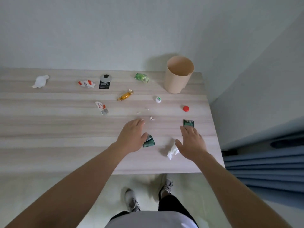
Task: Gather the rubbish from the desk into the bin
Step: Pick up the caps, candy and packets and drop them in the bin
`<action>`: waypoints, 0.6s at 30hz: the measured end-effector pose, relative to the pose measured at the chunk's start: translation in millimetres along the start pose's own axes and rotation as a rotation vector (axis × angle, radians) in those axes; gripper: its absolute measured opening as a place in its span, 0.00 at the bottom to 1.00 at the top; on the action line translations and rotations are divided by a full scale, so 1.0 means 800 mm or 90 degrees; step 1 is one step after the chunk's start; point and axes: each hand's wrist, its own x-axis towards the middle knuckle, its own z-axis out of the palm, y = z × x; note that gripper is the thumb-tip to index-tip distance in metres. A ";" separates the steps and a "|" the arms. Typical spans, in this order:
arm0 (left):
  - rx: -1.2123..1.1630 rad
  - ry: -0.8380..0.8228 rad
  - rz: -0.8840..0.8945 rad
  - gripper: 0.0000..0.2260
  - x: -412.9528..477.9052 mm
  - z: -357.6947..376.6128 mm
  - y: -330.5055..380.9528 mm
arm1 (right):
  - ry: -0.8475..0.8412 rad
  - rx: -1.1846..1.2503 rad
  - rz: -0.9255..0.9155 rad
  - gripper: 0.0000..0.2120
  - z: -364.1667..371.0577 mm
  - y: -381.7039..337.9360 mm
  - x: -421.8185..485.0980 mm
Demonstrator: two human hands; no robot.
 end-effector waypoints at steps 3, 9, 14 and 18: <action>-0.001 -0.046 0.015 0.20 0.001 0.027 -0.002 | -0.043 0.009 0.007 0.31 0.030 -0.002 -0.005; 0.010 -0.131 0.002 0.14 0.012 0.076 -0.001 | -0.122 0.021 -0.015 0.30 0.073 -0.003 0.003; 0.019 -0.139 -0.045 0.17 0.020 0.108 0.002 | -0.134 0.046 -0.037 0.23 0.102 -0.006 0.011; -0.027 -0.122 -0.071 0.13 0.023 0.123 0.002 | -0.052 0.088 -0.071 0.13 0.103 -0.002 0.018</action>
